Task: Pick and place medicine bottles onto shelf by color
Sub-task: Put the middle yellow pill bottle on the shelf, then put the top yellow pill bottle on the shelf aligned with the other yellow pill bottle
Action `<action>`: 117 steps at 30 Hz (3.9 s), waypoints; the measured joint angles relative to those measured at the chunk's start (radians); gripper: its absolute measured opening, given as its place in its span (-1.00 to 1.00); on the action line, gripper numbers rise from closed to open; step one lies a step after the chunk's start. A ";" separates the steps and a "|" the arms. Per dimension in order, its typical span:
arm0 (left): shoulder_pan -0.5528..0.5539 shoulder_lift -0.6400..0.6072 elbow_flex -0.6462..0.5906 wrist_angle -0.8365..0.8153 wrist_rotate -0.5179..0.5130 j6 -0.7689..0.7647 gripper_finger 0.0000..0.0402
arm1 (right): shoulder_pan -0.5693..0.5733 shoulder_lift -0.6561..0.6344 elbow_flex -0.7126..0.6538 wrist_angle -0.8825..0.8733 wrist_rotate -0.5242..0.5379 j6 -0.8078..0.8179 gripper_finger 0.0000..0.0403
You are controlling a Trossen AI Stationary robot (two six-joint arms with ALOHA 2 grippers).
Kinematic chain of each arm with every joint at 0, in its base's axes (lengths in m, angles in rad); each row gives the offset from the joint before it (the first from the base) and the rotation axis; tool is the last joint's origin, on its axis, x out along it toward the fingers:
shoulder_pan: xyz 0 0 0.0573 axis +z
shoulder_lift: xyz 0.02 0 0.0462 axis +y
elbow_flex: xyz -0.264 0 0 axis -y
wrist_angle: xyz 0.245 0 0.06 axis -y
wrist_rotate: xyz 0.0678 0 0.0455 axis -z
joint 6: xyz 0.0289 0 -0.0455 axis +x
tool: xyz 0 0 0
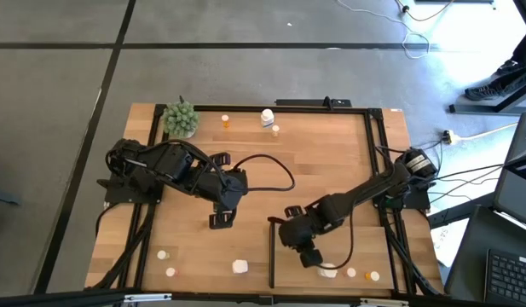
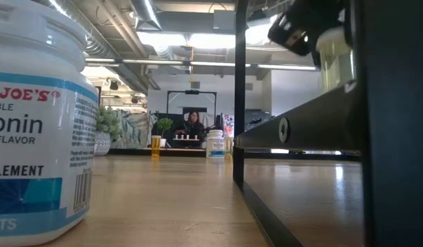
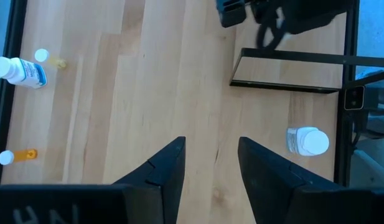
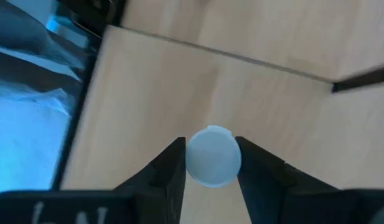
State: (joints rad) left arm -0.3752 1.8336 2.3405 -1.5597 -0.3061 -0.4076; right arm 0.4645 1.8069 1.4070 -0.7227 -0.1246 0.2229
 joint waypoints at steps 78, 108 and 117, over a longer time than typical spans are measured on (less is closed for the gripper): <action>-0.093 0.000 0.000 0.214 0.042 0.026 -0.29 | 0.151 0.084 0.017 0.153 0.000 -0.254 0.03; -0.089 -0.002 0.000 0.034 -0.005 -0.095 -0.29 | 0.126 -0.144 0.018 0.042 0.105 -0.115 0.05; -0.085 -0.041 0.002 -0.012 -0.045 -0.133 -0.29 | 0.071 -0.325 0.018 0.024 0.158 -0.099 0.05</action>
State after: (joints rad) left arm -0.4604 1.7922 2.3425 -1.5712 -0.3516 -0.5409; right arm 0.5354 1.4822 1.4254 -0.6988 0.0333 0.1240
